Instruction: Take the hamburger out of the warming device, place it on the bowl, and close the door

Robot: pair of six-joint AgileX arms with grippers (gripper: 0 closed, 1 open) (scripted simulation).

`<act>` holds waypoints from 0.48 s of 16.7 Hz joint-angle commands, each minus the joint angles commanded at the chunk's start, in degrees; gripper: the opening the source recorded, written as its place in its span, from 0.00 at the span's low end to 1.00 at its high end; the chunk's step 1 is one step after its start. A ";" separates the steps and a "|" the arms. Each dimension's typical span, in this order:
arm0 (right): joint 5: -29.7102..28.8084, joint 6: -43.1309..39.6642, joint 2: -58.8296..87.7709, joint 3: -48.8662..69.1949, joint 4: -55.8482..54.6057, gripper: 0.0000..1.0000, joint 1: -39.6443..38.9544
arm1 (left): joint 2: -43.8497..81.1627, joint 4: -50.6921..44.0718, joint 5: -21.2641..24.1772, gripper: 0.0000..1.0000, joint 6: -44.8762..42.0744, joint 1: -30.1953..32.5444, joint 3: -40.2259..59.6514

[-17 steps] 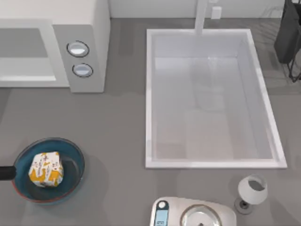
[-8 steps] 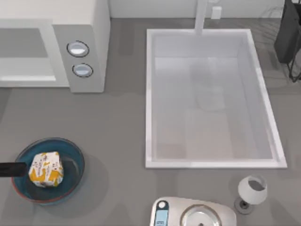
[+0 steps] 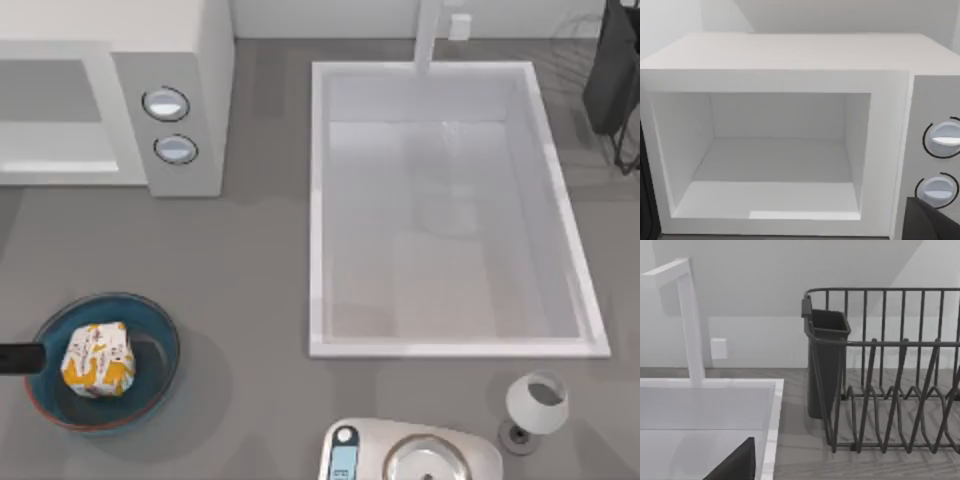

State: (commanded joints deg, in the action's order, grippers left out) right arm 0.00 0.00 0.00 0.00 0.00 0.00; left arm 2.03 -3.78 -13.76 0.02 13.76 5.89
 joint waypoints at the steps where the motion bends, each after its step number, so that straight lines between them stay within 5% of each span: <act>1: 0.00 0.00 0.00 0.00 0.00 1.00 0.00 | -0.37 -0.91 1.78 0.00 0.01 -1.78 0.54; 8: 0.00 0.00 0.00 0.00 0.00 1.00 0.00 | -1.74 -3.15 2.73 0.00 0.01 -2.71 1.29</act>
State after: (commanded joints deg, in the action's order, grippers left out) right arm 0.00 0.00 0.00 0.00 0.00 0.00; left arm 0.29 -6.93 -11.04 0.04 11.05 7.18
